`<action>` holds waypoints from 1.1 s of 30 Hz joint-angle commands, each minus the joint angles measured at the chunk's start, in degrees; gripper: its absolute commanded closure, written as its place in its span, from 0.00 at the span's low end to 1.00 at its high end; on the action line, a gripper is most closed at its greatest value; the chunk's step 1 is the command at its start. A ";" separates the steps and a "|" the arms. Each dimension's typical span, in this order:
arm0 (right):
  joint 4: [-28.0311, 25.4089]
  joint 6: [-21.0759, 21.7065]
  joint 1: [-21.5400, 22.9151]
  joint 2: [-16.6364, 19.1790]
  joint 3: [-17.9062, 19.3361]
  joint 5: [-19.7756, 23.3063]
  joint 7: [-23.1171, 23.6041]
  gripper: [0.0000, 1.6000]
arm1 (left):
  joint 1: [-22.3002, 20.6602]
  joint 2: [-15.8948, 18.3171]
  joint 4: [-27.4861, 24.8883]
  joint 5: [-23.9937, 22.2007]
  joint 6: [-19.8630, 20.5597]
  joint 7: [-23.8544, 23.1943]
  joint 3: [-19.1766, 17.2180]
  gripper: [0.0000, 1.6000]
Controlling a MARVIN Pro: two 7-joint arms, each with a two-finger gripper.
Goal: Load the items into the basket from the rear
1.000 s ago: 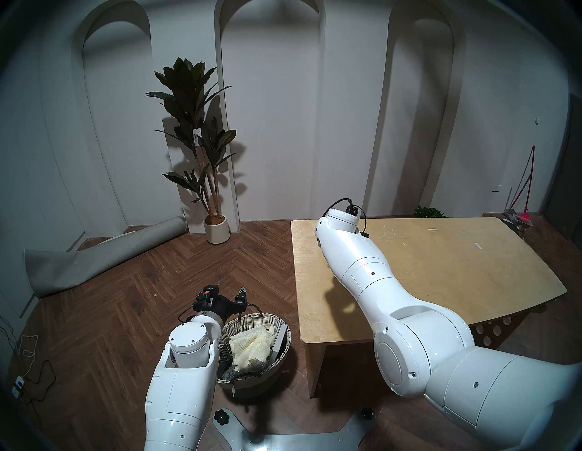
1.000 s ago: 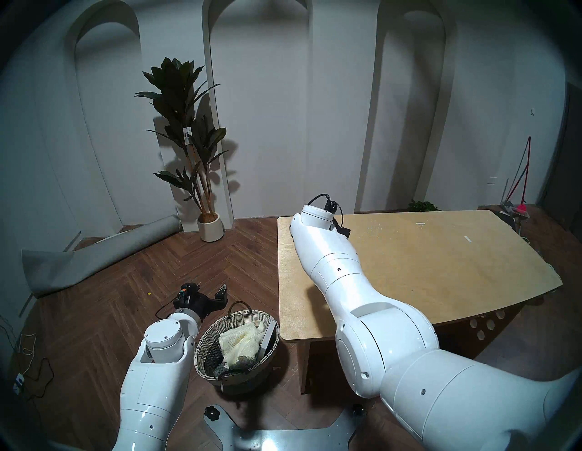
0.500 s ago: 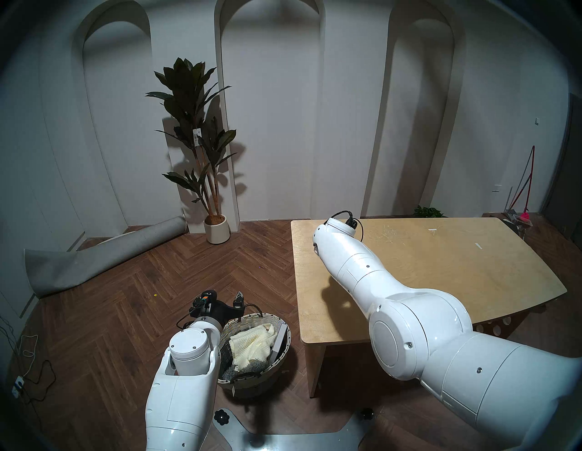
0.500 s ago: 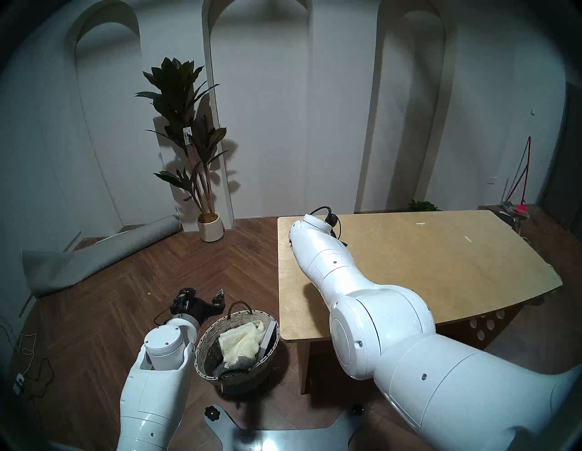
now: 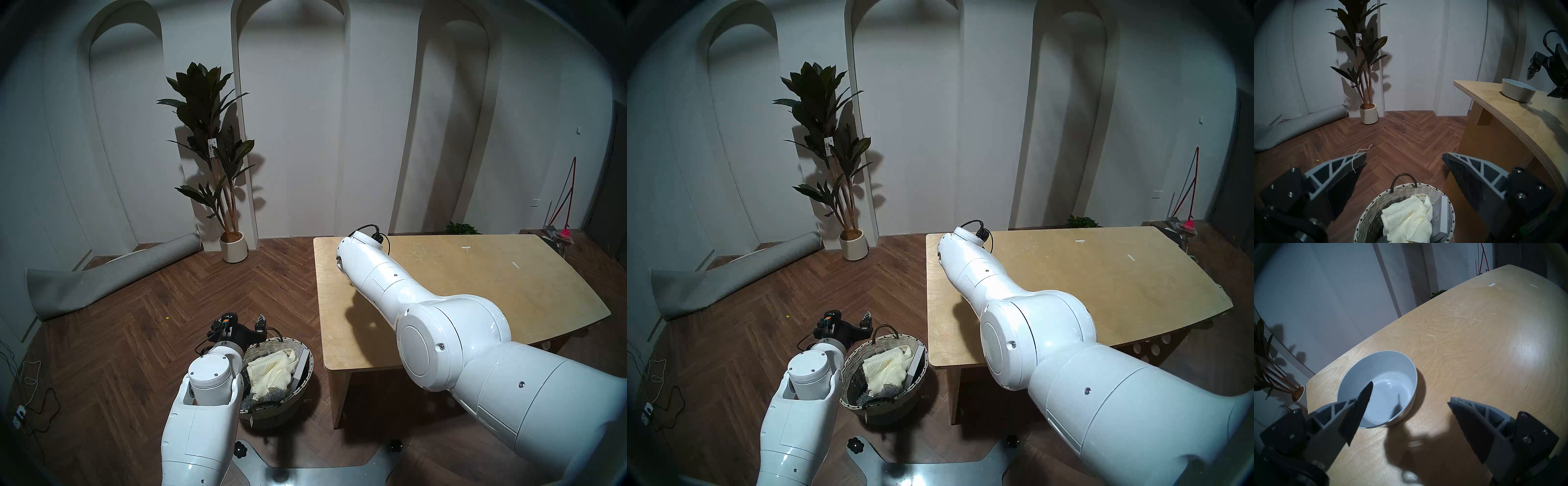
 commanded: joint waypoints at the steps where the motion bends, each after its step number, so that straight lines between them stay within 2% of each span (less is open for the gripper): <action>1: 1.10 -1.87 3.07 -0.47 -0.29 -0.21 1.31 0.00 | -0.13 -0.11 -1.22 0.24 0.28 0.11 0.36 0.00; 17: 5.48 -3.62 3.78 0.45 0.01 0.57 3.41 0.00 | -0.13 -0.36 -0.94 0.99 0.80 1.26 1.06 0.00; 33: 7.51 -4.94 3.28 0.86 -0.41 0.47 4.59 0.00 | -0.79 -0.36 -0.39 1.45 1.61 1.57 1.81 0.00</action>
